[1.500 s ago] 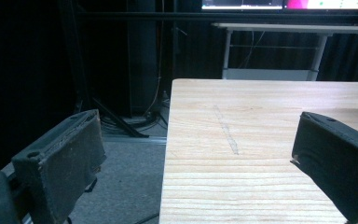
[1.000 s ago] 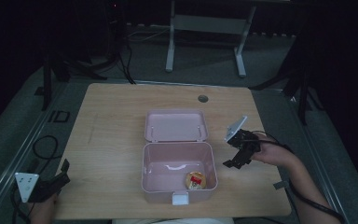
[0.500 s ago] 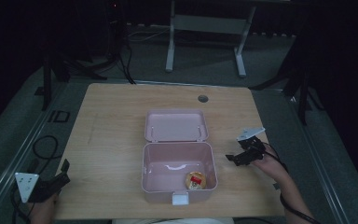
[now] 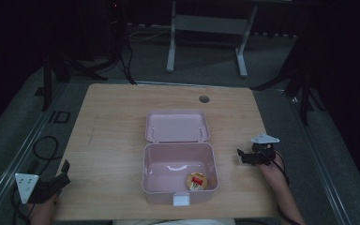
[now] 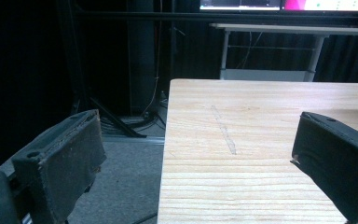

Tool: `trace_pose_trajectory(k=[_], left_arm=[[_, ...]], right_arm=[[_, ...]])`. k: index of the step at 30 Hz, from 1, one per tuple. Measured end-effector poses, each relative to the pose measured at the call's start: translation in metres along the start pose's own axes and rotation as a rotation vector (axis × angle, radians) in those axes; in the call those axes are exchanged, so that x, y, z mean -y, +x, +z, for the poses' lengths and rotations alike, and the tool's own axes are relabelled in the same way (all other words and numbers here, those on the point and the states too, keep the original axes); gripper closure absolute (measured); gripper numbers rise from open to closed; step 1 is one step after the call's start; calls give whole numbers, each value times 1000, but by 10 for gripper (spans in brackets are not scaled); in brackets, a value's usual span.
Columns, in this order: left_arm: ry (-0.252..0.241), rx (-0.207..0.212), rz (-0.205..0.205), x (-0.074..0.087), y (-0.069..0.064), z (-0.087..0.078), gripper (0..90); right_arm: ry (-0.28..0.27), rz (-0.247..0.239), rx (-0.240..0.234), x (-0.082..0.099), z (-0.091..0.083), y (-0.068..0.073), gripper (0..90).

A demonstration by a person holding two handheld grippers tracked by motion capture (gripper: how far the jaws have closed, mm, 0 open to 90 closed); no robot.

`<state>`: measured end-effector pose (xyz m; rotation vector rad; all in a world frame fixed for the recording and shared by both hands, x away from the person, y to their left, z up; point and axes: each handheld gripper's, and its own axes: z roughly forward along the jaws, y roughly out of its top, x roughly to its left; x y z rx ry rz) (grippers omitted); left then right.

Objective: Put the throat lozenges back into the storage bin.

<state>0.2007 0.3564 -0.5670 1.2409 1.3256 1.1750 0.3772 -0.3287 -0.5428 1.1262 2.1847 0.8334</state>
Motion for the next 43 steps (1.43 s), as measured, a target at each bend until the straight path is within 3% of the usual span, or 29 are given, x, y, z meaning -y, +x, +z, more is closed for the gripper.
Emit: trace_pose_trajectory(k=[2,3,6,7,8,11,12,13,14,15,16,19,20,24,29,43], left_arm=[[0,0,0,0,0,0,26],[0,0,-1,0,0,0,26],[-1,-1,-1,0,0,0,26],[-1,-1,-1,0,0,0,26],[1,-1,-1,0,1,0,26],[1,1,-5,0,1,0,26],[0,0,-7,0,1,0,26],[0,0,-8,0,1,0,26],[0,0,-7,0,1,0,26],[0,0,-7,0,1,0,26],[0,0,-10,0,1,0,26],[-1,-1,-13,0,1,0,26],[-1,-1,-14,0,2,0,26],[-1,-2,-14,0,2,0,26],[-3,-4,-20,0,2,-1,26],[-4,-2,-21,0,2,-1,26]], right_arm=[[-16,20,16,2,0,-1,110],[-44,56,47,6,-2,-1,111],[-81,101,104,10,-6,-3,111],[-81,101,104,10,-6,-3,111],[-79,126,149,12,-8,-3,111],[-69,139,184,15,-8,-5,111],[-75,177,229,18,-10,-6,111],[-75,177,229,18,-10,-6,111],[-87,206,266,19,-12,-7,110],[-87,206,266,19,-12,-7,110],[-111,232,314,19,-15,-8,110],[-121,252,337,20,-16,-10,110],[-126,272,379,21,-18,-11,110],[-116,318,403,25,-20,-16,111],[-112,343,410,27,-20,-19,111],[-111,331,404,26,-19,-19,111]])
